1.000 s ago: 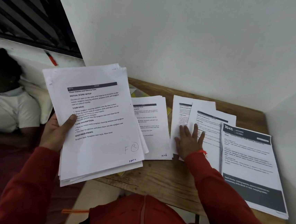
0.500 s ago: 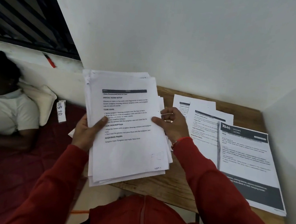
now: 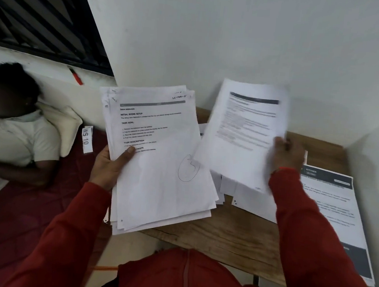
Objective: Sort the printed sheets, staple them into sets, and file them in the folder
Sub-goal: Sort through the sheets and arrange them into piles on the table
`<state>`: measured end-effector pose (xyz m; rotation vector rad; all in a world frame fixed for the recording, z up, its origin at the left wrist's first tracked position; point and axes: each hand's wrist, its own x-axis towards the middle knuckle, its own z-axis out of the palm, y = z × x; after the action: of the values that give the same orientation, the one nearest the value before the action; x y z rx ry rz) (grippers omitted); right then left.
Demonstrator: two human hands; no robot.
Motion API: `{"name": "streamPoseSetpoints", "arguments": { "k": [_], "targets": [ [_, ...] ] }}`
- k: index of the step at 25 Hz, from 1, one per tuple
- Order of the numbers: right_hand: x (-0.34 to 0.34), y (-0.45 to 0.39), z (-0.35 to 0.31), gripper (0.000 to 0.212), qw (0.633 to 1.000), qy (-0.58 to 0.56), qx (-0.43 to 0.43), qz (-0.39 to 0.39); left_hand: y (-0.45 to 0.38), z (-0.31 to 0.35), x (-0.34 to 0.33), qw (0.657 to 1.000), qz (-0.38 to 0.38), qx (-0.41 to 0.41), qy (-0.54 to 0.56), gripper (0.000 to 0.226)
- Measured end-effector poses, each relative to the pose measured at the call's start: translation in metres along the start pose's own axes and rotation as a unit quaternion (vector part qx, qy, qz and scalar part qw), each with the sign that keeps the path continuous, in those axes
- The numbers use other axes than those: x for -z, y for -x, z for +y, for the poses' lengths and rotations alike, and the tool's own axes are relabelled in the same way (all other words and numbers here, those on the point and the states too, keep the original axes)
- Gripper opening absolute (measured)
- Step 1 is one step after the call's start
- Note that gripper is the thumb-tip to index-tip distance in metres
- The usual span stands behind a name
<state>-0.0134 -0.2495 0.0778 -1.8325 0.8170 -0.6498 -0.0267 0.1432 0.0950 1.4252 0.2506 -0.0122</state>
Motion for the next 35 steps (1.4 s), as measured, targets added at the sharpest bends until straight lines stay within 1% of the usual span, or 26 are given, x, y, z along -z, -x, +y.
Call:
{"name": "streamPoseSetpoints", "arguments": {
  "k": [1,3,8,11,13,16,18,19,21,23,26,28,29,31,32,33,34,35],
  "targets": [
    [0.01,-0.011,0.005,0.023,1.0,0.009,0.001,0.03,0.0,0.001,0.003,1.0,0.003,-0.004,0.0,0.026],
    [0.021,-0.022,0.011,0.023,0.999,0.016,0.004,0.052,0.0,0.002,0.007,1.0,0.012,-0.008,-0.001,0.023],
    [0.017,-0.021,0.019,0.024,0.998,0.045,-0.011,0.039,-0.001,0.002,0.01,1.0,0.018,-0.013,-0.007,0.022],
    [0.012,-0.014,0.027,0.021,0.999,0.039,-0.017,0.009,-0.003,0.002,0.015,0.999,0.024,-0.018,-0.015,0.02],
    [0.008,-0.01,0.036,0.023,0.999,0.046,-0.014,-0.01,-0.004,0.002,0.019,0.999,0.03,-0.023,-0.025,0.019],
    [-0.002,0.0,0.042,0.028,0.997,0.036,-0.051,-0.05,-0.003,0.001,0.027,0.998,0.037,-0.028,-0.033,0.018],
    [-0.017,0.01,0.041,0.029,0.995,0.027,-0.056,-0.074,-0.004,0.0,0.036,0.998,0.046,-0.027,-0.029,0.021],
    [-0.026,0.016,0.041,0.027,0.994,0.029,-0.045,-0.093,-0.006,-0.001,0.041,0.998,0.047,-0.027,-0.024,0.026],
    [-0.045,0.031,0.035,0.023,0.99,0.053,-0.028,-0.126,-0.008,-0.001,0.051,0.998,0.05,-0.026,-0.017,0.035],
    [-0.066,0.042,0.036,0.025,0.984,0.068,-0.021,-0.161,-0.009,-0.001,0.058,0.998,0.052,-0.028,-0.016,0.041],
    [-0.087,0.056,0.032,0.031,0.969,0.107,-0.026,-0.22,-0.009,-0.001,0.063,0.998,0.061,-0.028,-0.017,0.039],
    [-0.094,0.06,0.031,0.034,0.963,0.127,-0.02,-0.238,-0.009,-0.001,0.066,0.997,0.066,-0.028,-0.021,0.034],
    [-0.092,0.061,0.032,0.034,0.965,0.123,-0.01,-0.232,-0.01,-0.002,0.067,0.997,0.069,-0.026,-0.02,0.031],
    [-0.08,0.054,0.037,0.036,0.974,0.124,0.016,-0.191,-0.011,-0.003,0.068,0.997,0.072,-0.025,-0.019,0.029],
    [-0.074,0.047,0.042,0.038,0.973,0.162,0.035,-0.159,-0.013,-0.004,0.067,0.997,0.072,-0.026,-0.021,0.031],
    [-0.067,0.039,0.049,0.043,0.963,0.23,0.049,-0.13,-0.015,-0.006,0.066,0.997,0.072,-0.025,-0.025,0.032],
    [-0.061,0.032,0.054,0.05,0.945,0.303,0.05,-0.112,-0.017,-0.007,0.062,0.997,0.068,-0.022,-0.027,0.031],
    [-0.056,0.028,0.058,0.061,0.924,0.361,0.035,-0.119,-0.02,-0.008,0.057,0.998,0.062,-0.019,-0.028,0.029]
  ]
}}
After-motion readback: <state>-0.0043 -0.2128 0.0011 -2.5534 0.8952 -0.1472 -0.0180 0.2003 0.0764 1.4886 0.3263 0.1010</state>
